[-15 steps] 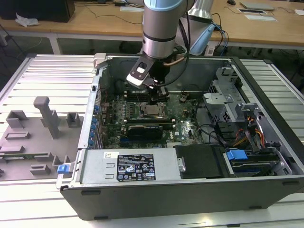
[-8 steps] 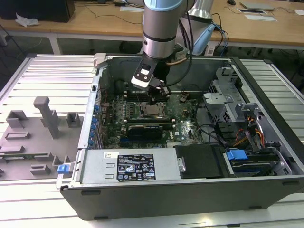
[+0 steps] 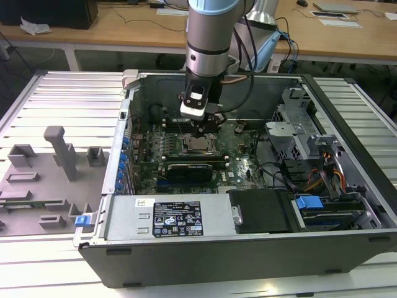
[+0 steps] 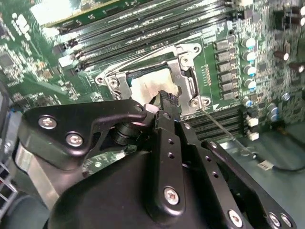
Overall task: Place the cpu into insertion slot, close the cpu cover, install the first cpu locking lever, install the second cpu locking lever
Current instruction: 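Close the cpu cover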
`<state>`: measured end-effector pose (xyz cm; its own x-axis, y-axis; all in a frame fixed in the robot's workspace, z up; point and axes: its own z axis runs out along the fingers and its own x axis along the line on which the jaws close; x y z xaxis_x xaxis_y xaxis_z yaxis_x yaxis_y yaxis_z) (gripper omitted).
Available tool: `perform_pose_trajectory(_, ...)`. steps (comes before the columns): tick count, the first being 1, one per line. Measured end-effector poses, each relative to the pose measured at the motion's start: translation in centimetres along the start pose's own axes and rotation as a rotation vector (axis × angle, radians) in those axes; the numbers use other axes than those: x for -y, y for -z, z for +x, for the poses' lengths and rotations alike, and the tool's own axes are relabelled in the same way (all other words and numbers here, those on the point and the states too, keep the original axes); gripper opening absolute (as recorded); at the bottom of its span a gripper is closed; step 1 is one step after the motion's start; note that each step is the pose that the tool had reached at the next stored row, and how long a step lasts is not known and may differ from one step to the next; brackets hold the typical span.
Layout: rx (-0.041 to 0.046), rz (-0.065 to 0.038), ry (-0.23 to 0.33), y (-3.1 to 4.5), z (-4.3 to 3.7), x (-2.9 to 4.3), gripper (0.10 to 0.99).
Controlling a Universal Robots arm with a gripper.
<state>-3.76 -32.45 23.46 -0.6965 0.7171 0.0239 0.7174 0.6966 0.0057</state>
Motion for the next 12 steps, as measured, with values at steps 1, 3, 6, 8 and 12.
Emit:
perform_pose_trajectory(1,-0.0001,0.000,0.017,0.00,0.00,0.00,0.106)
perform_pose_trajectory(3,-0.0003,0.001,0.060,-0.01,0.00,0.00,0.106)
perform_pose_trajectory(6,-0.0007,0.003,0.129,-0.02,0.00,0.00,0.106)
perform_pose_trajectory(8,-0.0010,0.004,0.168,-0.02,0.00,0.00,0.106)
perform_pose_trajectory(12,-0.0015,0.006,0.262,-0.04,0.00,0.00,0.106)
